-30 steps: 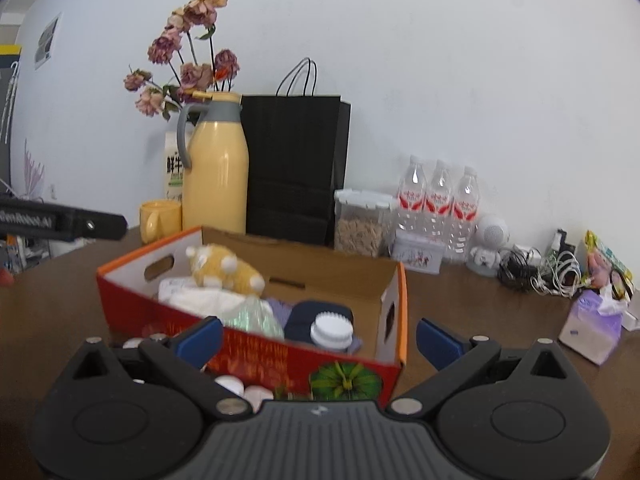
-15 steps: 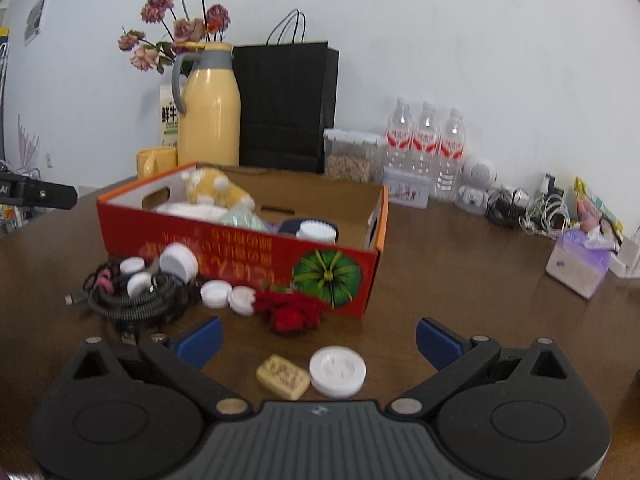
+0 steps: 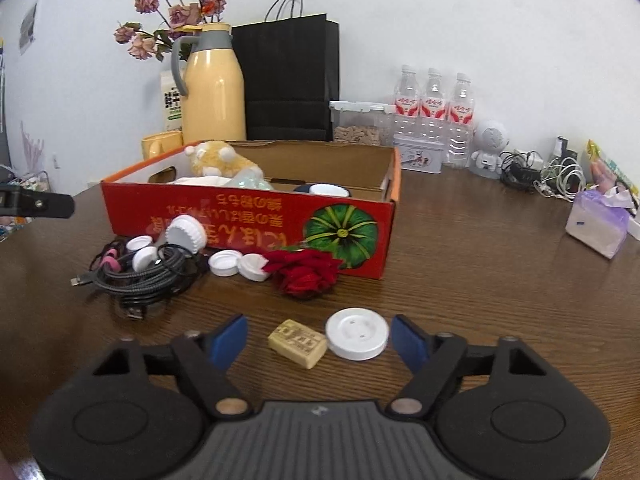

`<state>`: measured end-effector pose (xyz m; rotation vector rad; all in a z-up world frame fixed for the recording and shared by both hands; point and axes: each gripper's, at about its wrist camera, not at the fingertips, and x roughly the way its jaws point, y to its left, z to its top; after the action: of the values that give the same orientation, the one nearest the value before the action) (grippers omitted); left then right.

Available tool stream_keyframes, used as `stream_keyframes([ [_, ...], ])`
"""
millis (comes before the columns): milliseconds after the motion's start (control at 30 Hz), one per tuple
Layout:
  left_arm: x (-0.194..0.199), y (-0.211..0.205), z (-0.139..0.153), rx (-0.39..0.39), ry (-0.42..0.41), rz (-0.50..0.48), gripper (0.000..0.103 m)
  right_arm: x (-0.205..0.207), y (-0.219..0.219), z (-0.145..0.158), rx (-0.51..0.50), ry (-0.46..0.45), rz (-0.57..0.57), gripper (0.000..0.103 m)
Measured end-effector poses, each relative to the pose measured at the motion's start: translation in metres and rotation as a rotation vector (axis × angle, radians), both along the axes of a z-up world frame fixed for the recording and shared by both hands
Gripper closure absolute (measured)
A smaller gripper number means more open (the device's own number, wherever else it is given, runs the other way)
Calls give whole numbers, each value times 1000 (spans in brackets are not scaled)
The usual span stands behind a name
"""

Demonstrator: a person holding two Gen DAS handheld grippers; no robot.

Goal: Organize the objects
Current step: 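Grasp the small yellow block with right while left grasps a white cap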

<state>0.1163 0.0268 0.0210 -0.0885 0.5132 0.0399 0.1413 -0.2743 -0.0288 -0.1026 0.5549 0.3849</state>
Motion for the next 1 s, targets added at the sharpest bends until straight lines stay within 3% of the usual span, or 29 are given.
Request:
stream_keyframes([
  [33, 0, 0, 0, 0, -1, -2, 0, 0, 2, -1, -1, 6, 7, 31],
  [167, 0, 0, -1, -4, -2, -7, 0, 1, 7, -4, 3, 21, 27, 52],
  [300, 1, 0, -3, -10, 3, -12, 0, 3, 12, -5, -6, 29, 38, 61],
  [733, 1, -3, -7, -25, 14, -27, 0, 19, 17, -9, -28, 58, 19, 64],
  [833, 2, -2, -8, -24, 17, -22, 0, 24, 15, -10, -5, 82, 26, 82],
  [1000, 1, 0, -10, -22, 25, -13, 0, 23, 14, -9, 2, 77, 29, 86],
])
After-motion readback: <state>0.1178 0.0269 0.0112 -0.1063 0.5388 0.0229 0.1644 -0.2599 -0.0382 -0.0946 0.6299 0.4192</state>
